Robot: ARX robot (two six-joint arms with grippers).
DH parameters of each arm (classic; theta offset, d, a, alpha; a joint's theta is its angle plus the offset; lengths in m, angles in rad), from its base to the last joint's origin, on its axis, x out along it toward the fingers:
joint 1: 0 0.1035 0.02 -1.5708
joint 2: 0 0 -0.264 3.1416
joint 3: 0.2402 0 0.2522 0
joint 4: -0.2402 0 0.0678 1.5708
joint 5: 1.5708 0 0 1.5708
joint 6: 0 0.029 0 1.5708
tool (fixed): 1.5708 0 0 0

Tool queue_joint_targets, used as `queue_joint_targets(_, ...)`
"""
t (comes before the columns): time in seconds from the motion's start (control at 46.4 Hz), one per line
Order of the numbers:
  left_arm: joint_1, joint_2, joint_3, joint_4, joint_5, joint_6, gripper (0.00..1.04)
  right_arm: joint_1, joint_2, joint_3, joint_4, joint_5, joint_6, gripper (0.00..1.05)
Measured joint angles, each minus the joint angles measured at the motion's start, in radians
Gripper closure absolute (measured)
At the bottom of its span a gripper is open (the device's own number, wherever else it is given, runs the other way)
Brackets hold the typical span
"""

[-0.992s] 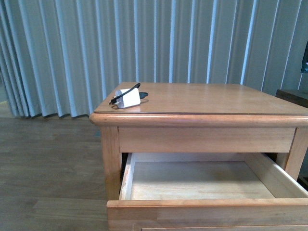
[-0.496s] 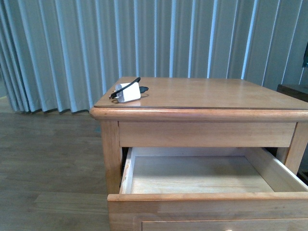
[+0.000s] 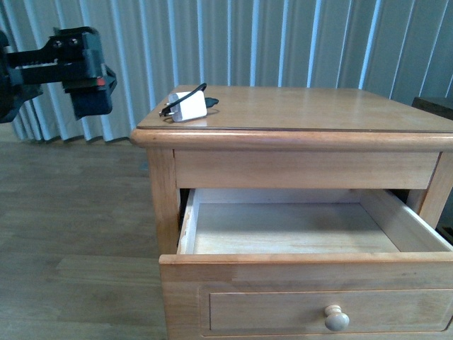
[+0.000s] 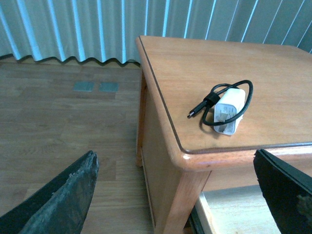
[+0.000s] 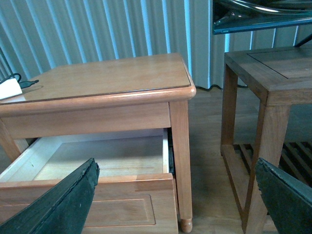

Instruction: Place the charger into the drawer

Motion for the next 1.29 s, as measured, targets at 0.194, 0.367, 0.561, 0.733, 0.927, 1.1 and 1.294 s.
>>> queue_joint_targets(0.194,-0.027,0.222,0.256,-0.053,0.053,-0.005,0.06,0.000,0.000,0.000,0.000,0.000,0.000,0.08)
queue_joint_targets(0.367,-0.047,0.346,0.399,-0.088,0.096,-0.008,0.06,0.000,0.000,0.000,0.000,0.000,0.000,0.08)
queue_joint_targets(0.561,-0.057,0.455,0.522,-0.128,0.116,-0.010,0.06,0.000,0.000,0.000,0.000,0.000,0.000,0.08)
queue_joint_targets(0.733,-0.058,0.547,0.631,-0.164,0.125,-0.023,0.06,0.000,0.000,0.000,0.000,0.000,0.000,0.08)
queue_joint_targets(0.927,-0.066,0.591,0.691,-0.188,0.132,-0.025,0.36,0.000,0.000,0.000,0.000,0.000,0.000,0.08)
queue_joint_targets(1.1,-0.077,0.596,0.702,-0.195,0.159,-0.025,0.63,0.000,0.000,0.000,0.000,0.000,0.000,0.08)
queue_joint_targets(1.294,-0.089,0.591,0.688,-0.173,0.174,-0.033,0.69,0.000,0.000,0.000,0.000,0.000,0.000,0.08)
